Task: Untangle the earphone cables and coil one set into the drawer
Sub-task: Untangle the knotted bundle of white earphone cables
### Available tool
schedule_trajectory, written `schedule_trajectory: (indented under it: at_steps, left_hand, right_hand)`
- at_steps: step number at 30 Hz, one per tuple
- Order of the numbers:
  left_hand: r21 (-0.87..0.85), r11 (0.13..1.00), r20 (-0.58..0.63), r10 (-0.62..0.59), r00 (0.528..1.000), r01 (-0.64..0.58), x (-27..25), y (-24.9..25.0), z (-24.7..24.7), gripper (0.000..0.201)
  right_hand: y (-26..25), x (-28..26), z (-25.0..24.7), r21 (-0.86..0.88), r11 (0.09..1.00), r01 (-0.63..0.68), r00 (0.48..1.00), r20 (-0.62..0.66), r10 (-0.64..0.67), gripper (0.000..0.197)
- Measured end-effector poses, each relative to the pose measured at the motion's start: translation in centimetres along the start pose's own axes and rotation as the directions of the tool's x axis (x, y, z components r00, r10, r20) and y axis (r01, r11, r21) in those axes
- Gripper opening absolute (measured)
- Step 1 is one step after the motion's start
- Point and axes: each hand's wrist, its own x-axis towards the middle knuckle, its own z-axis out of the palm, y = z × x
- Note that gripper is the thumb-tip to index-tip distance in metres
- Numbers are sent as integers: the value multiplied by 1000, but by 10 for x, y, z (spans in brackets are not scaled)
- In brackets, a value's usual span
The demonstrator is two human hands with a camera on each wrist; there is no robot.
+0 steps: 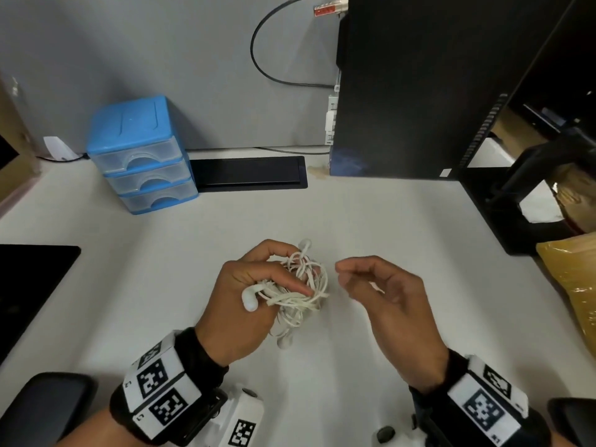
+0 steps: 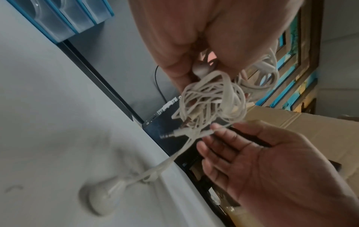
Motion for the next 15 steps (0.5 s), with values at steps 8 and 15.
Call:
schedule_trajectory:
  at_steps: [8,15]
  left_hand:
    - [74,995,171,-83,982,71,-6,4,6,39]
    - [128,985,214,-143,966,117,-6,13,6,40]
  right_hand:
    - [-4,2,-5,15,1000,16,965,261,-19,10]
    - [-7,8,-11,35,999,-28,931,365,13,11]
